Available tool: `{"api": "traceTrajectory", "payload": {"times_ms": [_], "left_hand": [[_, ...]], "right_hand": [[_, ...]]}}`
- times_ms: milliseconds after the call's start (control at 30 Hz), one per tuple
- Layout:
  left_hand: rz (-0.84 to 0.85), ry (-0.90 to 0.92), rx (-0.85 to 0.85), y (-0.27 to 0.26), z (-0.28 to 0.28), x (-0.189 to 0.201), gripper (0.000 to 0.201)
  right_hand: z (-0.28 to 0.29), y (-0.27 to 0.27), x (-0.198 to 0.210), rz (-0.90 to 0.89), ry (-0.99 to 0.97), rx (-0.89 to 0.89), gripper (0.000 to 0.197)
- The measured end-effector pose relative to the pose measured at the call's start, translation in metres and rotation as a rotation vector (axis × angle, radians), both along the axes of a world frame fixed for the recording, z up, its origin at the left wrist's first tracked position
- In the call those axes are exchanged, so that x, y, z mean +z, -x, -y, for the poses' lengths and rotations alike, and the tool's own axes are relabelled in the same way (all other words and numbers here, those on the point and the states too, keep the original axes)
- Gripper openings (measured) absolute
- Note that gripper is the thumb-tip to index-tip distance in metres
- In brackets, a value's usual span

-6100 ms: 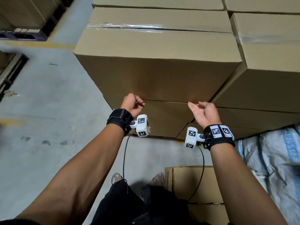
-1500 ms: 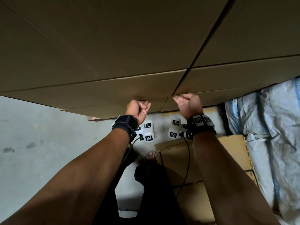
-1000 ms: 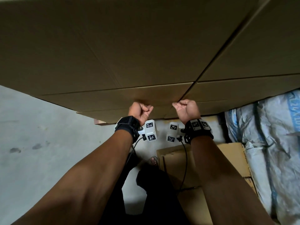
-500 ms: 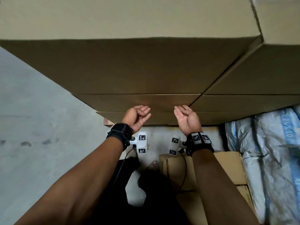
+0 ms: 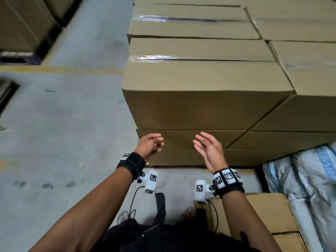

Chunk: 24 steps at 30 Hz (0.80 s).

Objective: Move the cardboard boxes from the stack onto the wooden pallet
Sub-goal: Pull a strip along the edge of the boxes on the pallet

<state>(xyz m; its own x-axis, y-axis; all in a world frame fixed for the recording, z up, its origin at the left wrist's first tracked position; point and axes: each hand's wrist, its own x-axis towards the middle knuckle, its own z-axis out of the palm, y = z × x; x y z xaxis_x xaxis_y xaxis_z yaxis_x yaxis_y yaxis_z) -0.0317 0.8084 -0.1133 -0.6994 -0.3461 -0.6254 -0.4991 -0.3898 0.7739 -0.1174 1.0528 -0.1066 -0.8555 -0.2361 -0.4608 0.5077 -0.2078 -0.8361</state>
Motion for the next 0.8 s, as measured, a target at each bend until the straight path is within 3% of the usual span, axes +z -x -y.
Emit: {"api": "traceTrajectory", "payload": {"times_ms": [233,333,400,467,567,700,800], "left_hand": [[0.019,0.199,0.000,-0.026,0.094,-0.017,0.020],[-0.033,0.342,-0.132,-0.027,0.123,-0.026,0.043],[-0.076,0.383,-0.271,-0.026,0.127,-0.010,0.053],[-0.102,0.369,-0.364,-0.022,0.129,0.000,0.054],[-0.102,0.330,-0.427,-0.014,0.133,0.003,0.038],[-0.123,0.240,-0.425,-0.007,0.143,0.006,0.058],[-0.092,0.175,-0.454,0.000,0.162,0.002,0.057]], "right_hand": [[0.121,-0.045,0.036,-0.022,-0.014,-0.030,0.032],[0.168,-0.062,0.036,0.019,0.000,-0.028,0.035],[0.191,-0.073,0.036,0.069,0.013,-0.030,0.043],[0.207,-0.079,0.034,0.107,0.029,-0.054,0.048],[0.225,-0.083,0.032,0.131,0.037,-0.074,0.052],[0.242,-0.076,0.022,0.153,0.030,-0.151,0.051],[0.254,-0.073,0.014,0.145,-0.095,-0.223,0.042]]}}
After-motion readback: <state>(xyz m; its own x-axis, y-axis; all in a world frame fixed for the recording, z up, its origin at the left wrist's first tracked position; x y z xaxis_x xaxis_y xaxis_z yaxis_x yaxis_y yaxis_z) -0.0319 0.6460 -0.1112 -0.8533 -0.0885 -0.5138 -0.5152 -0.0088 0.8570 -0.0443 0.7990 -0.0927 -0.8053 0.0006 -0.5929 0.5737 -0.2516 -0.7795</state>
